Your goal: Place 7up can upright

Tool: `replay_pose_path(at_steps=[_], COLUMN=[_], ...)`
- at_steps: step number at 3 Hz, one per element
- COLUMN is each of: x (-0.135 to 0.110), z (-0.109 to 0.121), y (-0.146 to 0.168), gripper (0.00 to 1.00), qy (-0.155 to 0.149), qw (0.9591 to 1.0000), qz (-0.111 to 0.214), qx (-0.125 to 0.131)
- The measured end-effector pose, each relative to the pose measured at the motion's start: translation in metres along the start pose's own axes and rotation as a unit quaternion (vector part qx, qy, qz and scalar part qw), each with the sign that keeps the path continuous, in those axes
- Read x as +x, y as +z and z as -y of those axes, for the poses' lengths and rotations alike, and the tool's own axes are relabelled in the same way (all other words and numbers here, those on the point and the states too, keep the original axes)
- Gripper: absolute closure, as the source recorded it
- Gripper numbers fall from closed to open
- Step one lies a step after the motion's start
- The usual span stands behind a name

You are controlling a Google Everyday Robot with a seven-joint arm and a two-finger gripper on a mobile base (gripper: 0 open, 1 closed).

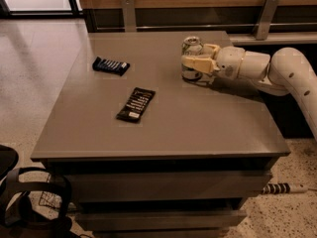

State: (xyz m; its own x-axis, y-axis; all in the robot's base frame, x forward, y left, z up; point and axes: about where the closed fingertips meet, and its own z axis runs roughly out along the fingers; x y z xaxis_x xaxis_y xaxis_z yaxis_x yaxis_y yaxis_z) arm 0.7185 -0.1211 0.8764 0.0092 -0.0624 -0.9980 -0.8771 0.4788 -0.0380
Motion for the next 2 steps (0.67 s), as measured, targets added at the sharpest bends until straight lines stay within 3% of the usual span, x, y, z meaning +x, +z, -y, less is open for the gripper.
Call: replay_pose_path(at_steps=[1, 2], x=[-0.0003, -0.0004], z=[-0.0006, -0.0016], y=[0.0013, 0.0032], gripper=[0.07, 0.00], qy=[0.000, 0.000], qw=[1.0000, 1.0000], qz=[0.000, 0.000], qx=[-0.001, -0.003])
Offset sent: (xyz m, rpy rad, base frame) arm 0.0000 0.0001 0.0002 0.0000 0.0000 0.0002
